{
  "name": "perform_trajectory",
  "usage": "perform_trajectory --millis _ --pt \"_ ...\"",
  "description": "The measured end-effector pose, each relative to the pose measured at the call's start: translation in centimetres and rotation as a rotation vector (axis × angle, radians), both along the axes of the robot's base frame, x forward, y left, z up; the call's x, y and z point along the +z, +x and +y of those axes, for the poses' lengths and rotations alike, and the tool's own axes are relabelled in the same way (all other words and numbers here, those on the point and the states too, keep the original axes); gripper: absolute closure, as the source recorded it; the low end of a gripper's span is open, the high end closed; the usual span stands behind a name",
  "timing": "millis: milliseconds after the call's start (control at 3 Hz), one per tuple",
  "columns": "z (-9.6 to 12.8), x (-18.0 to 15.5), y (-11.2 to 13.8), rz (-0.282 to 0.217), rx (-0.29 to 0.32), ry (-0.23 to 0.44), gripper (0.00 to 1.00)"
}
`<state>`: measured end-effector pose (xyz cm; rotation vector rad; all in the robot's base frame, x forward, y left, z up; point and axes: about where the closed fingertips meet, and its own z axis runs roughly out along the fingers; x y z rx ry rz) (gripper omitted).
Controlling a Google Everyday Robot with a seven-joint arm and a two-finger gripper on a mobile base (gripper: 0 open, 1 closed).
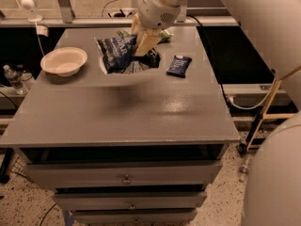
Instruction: Place blue chip bag into paper bowl
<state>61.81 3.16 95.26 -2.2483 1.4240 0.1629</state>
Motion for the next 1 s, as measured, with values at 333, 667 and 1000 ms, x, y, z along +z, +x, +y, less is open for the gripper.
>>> perform_trajectory --millis 333,667,1000 --pt "1.2 0.2 1.1 -0.016 0.034 -0.002 1.0" --pt "3.5 0.9 3.3 -0.066 0.108 -0.031 1.0" --pt "8.1 2.6 5.6 -0.151 0.215 -0.034 1.0"
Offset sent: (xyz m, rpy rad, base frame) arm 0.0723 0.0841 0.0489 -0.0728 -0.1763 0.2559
